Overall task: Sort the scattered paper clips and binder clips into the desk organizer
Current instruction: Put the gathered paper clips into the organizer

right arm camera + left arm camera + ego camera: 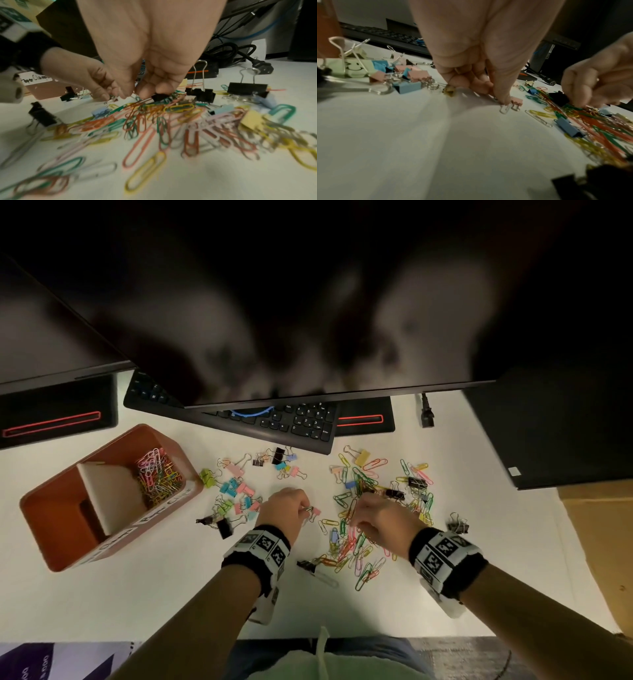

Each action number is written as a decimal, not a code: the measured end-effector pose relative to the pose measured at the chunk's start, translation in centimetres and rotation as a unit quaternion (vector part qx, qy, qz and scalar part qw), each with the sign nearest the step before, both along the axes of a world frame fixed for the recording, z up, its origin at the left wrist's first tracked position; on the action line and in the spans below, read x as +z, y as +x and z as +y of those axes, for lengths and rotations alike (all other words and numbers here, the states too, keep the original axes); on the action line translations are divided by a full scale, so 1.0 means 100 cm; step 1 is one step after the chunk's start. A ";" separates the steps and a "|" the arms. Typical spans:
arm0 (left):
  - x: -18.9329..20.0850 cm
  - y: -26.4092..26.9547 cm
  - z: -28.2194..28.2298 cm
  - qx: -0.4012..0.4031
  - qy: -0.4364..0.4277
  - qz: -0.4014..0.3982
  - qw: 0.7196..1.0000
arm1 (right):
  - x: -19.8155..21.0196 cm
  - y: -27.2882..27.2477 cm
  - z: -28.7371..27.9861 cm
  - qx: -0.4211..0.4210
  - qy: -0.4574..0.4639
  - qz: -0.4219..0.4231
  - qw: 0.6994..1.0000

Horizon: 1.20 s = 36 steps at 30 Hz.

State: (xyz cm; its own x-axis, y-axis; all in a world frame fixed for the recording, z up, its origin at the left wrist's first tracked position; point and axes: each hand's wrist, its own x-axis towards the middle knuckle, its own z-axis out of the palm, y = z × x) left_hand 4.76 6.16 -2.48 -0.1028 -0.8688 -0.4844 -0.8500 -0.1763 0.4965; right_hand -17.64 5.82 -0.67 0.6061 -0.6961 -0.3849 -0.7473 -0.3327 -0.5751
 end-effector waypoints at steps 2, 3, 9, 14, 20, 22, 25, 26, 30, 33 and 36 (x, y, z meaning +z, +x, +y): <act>0.000 0.001 -0.002 0.002 -0.005 0.002 1.000 | -0.003 -0.002 0.007 0.024 -0.035 -0.001 0.999; -0.001 0.002 -0.003 0.007 -0.009 0.003 1.000 | -0.005 -0.002 0.009 0.031 -0.054 0.005 0.998; 0.001 0.013 -0.002 0.030 -0.020 -0.003 0.999 | -0.016 0.011 0.010 0.053 -0.100 0.022 0.993; -0.001 0.009 0.001 0.018 -0.012 -0.025 0.999 | -0.018 0.023 -0.003 0.038 -0.126 -0.003 0.991; 0.000 0.006 -0.005 0.000 -0.040 -0.055 0.998 | -0.024 0.030 -0.016 0.017 -0.139 -0.012 0.990; 0.000 0.009 -0.008 0.003 -0.043 -0.047 0.998 | -0.024 0.031 -0.018 0.004 -0.134 -0.014 0.991; 0.001 0.012 -0.008 0.029 -0.029 -0.019 0.999 | -0.025 0.032 -0.020 0.008 -0.129 0.005 0.992; 0.002 0.012 -0.007 0.036 -0.018 -0.014 0.999 | -0.024 0.033 -0.020 0.013 -0.133 0.014 0.991; 0.001 0.006 -0.003 0.038 -0.003 -0.022 0.999 | -0.022 0.035 -0.020 0.005 -0.138 0.018 0.990; -0.002 0.004 -0.005 0.034 -0.006 -0.033 0.999 | -0.021 0.041 -0.017 0.011 -0.101 -0.001 0.995; -0.003 0.003 -0.008 0.021 -0.019 -0.055 0.998 | -0.022 0.048 -0.016 0.021 -0.056 0.015 0.998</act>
State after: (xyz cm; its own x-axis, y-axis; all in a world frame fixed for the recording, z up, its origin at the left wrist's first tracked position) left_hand 5.07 5.39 -2.76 -0.0139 -0.8895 -0.4567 -0.8924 -0.1950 0.4069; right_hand -12.86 4.25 -2.92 0.6257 -0.7095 -0.3242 -0.7471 -0.4255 -0.5107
